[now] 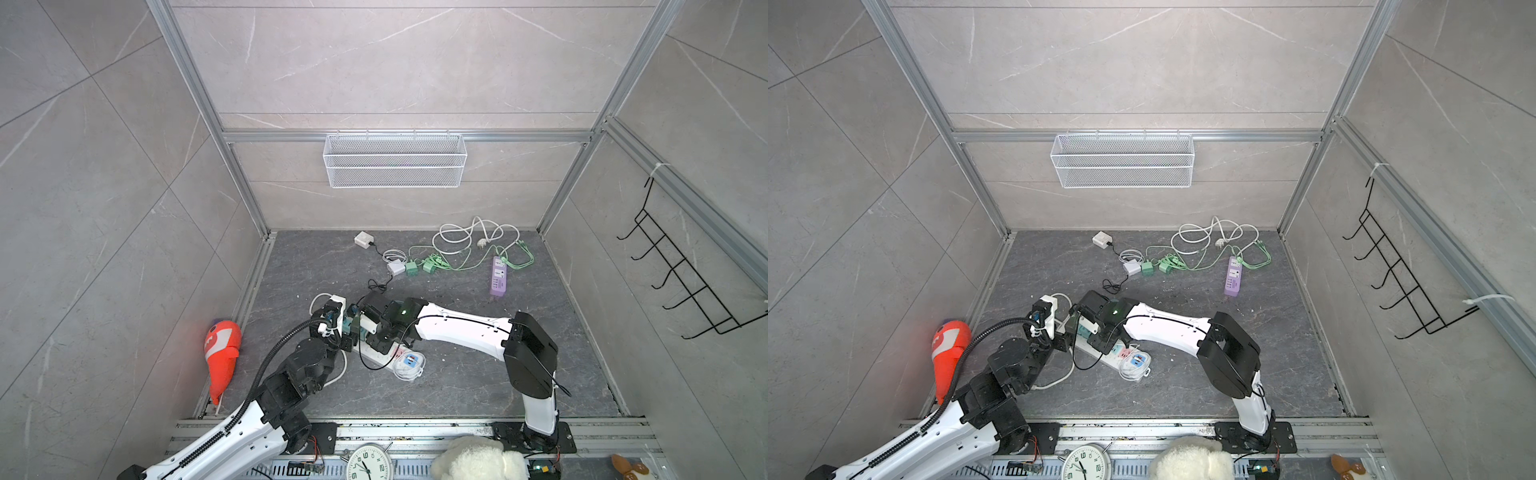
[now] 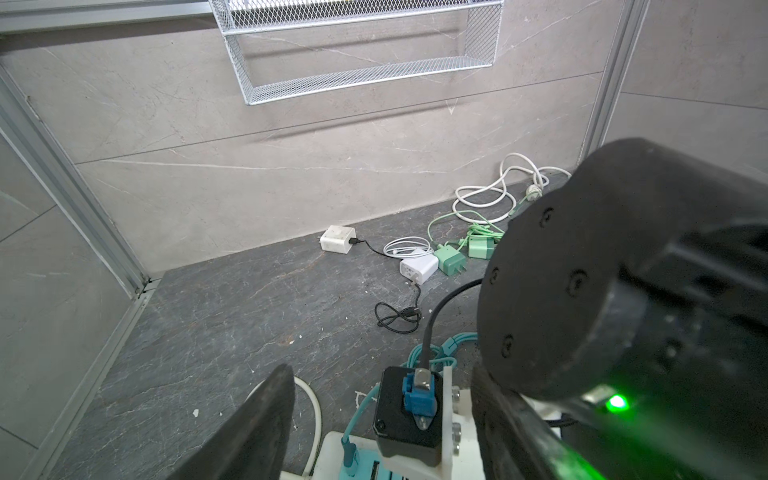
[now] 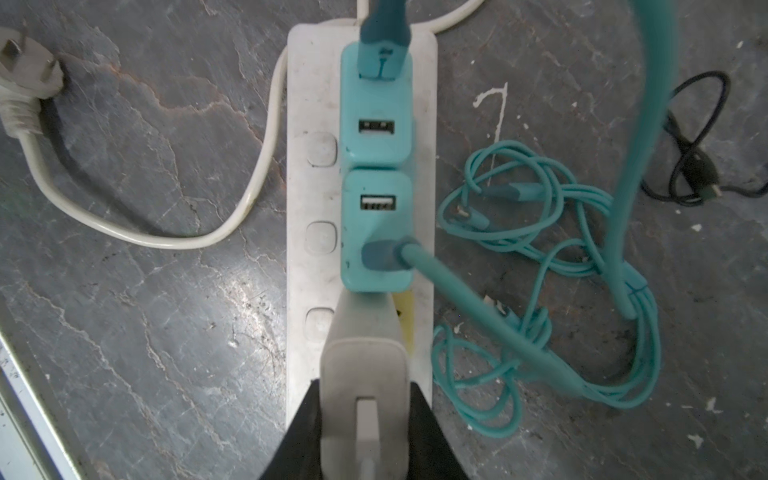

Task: Insert the plug
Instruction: 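Lower the white charger onto the yellow socket with the right gripper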

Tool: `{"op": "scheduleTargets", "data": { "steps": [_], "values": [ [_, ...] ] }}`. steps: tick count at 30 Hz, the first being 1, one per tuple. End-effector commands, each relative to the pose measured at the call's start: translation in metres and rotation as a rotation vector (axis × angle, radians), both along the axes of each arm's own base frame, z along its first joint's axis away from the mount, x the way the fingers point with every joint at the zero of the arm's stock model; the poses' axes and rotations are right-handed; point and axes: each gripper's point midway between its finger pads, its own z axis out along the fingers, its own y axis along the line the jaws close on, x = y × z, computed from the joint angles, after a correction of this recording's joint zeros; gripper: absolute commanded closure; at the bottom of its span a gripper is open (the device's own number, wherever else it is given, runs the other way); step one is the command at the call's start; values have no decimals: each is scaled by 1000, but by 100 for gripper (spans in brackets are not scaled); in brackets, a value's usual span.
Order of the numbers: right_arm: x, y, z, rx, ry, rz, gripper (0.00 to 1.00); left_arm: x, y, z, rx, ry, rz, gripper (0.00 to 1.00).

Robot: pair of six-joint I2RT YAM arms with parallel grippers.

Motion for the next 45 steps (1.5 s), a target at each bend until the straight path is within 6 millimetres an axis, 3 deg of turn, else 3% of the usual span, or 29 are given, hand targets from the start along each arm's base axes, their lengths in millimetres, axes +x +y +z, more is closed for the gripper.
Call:
{"op": "scheduleTargets", "data": {
  "steps": [1,11,22,31,38,42,45],
  "values": [
    [-18,-16,-42,-127,90,-14,93,-3,1,17,-53,-52,-10,30],
    [-26,-16,-81,-237,186,-47,92,-7,7,22,-58,-70,-1,29],
    [-18,-12,-105,-341,205,-122,91,-6,46,22,-60,-87,181,28],
    [-15,14,-103,-314,200,-113,90,-13,91,24,-94,-120,388,28],
    [-11,31,-104,-312,196,-107,90,-17,102,25,-111,-133,425,27],
    [-10,42,-92,-266,198,-100,82,-17,106,25,-98,-127,447,25],
    [-7,51,-75,-221,183,-92,70,-17,112,24,-93,-117,486,23]
  ]
}}
